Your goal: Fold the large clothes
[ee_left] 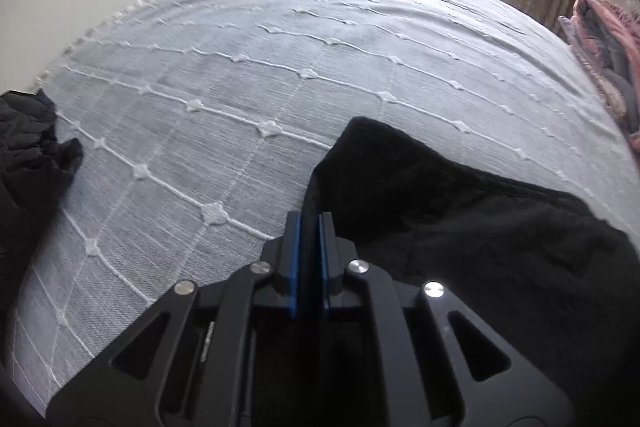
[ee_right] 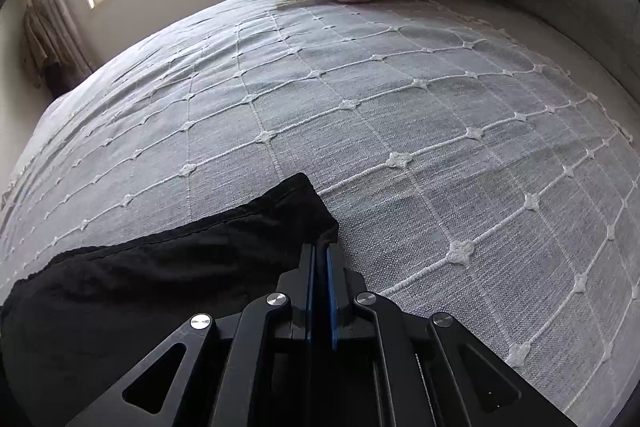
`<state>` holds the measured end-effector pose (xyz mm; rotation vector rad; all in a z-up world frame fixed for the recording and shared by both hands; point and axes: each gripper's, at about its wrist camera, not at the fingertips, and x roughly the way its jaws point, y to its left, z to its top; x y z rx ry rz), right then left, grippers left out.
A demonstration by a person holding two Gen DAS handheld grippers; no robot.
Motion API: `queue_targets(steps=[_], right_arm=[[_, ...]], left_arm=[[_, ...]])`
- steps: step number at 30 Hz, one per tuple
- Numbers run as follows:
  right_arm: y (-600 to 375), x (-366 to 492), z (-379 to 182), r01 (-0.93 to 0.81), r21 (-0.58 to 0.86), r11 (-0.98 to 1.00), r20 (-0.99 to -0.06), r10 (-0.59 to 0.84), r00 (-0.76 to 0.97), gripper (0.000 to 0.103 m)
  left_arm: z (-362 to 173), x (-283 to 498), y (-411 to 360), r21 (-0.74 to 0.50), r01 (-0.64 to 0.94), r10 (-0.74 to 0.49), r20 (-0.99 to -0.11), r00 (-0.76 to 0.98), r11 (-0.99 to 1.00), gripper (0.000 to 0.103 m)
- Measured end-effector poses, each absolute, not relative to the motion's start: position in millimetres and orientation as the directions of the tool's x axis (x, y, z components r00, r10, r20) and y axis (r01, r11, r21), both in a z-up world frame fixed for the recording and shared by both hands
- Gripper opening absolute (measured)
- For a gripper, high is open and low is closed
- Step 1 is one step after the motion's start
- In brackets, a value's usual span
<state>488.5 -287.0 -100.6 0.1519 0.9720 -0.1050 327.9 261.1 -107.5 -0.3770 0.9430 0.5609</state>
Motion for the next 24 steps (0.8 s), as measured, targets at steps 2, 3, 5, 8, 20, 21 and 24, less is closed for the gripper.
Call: queue_targets(steps=[2, 3, 5, 8, 20, 21, 24], right_arm=[[-292, 485, -85, 0.154, 0.104, 0.983, -0.828, -0.001, 0.561, 0.011], [-299, 477, -70, 0.16, 0.158, 0.974, -0.813, 0.037, 0.581, 0.014], [-316, 450, -40, 0.179, 0.273, 0.945, -0.765, 0.101, 0.635, 0.057], [-329, 396, -8, 0.194, 0.37, 0.909, -0.711, 0.142, 0.688, 0.083], [-225, 238, -21, -0.121, 0.263, 0.957, -0.788, 0.285, 0.545, 0.081], [-222, 235, -24, -0.135, 0.262, 0.956, -0.79, 0.292, 0.54, 0.081], [-215, 227, -31, -0.18, 0.269, 0.946, -0.783, 0.324, 0.531, 0.081]], left_arm=[[-87, 313, 274, -0.16, -0.595, 0.219, -0.83, 0.513, 0.788, 0.012], [-75, 303, 280, -0.21, -0.589, 0.193, -0.815, 0.546, 0.78, 0.018], [-50, 275, 285, -0.263, -0.574, 0.164, -0.794, 0.585, 0.775, 0.029], [-33, 239, 266, -0.227, -0.537, 0.16, -0.8, 0.579, 0.812, 0.032], [-37, 147, 89, -0.229, -0.229, -0.059, -0.818, 0.572, 0.946, 0.034], [-39, 143, 70, -0.232, -0.197, -0.082, -0.818, 0.569, 0.953, 0.034], [-46, 138, 33, -0.237, -0.127, -0.127, -0.818, 0.56, 0.963, 0.034]])
